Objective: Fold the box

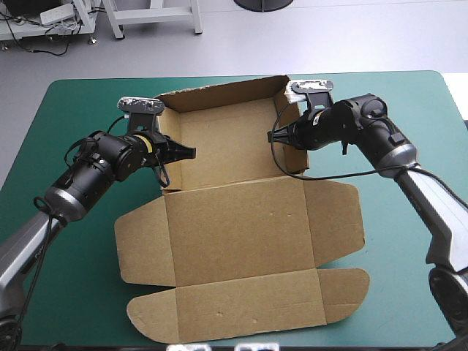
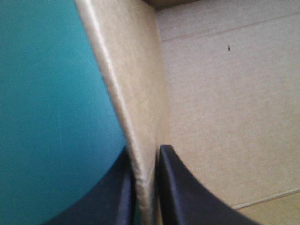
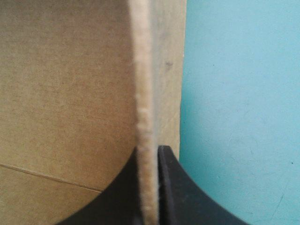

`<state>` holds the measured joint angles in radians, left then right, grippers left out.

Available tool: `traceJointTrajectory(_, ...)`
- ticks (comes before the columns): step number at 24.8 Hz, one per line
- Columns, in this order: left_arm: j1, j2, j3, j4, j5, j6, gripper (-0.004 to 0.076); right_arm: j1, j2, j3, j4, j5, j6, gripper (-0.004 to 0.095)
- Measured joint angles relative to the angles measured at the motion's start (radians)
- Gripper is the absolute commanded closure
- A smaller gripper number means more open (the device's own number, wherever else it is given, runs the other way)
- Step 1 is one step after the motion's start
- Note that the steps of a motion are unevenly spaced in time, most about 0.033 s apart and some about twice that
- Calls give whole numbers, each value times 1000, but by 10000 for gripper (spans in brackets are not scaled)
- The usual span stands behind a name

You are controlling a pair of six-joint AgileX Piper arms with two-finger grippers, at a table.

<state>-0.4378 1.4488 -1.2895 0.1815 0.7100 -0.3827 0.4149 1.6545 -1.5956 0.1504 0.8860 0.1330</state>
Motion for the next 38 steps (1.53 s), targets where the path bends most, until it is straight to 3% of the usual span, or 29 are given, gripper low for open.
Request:
traceJointTrajectory(5,0,1,0,-4,24,21,727,0,1,0,0,47,-12,932)
traceJointTrajectory(10,-4,37,-11,-64,154,110,727,0,29,0,10,177,-19,933)
traceJointTrajectory(13,-8,130,-72,-119,329,217,727,6,116,0,14,301,-19,933)
traceJointTrajectory(18,-8,240,-189,-155,427,306,727,9,139,0,-6,335,-14,932)
traceJointTrajectory(24,-8,314,-204,-211,411,319,727,36,146,15,-108,349,52,932)
traceJointTrajectory(38,-8,318,-204,-182,407,300,729,48,196,15,-133,336,86,931)
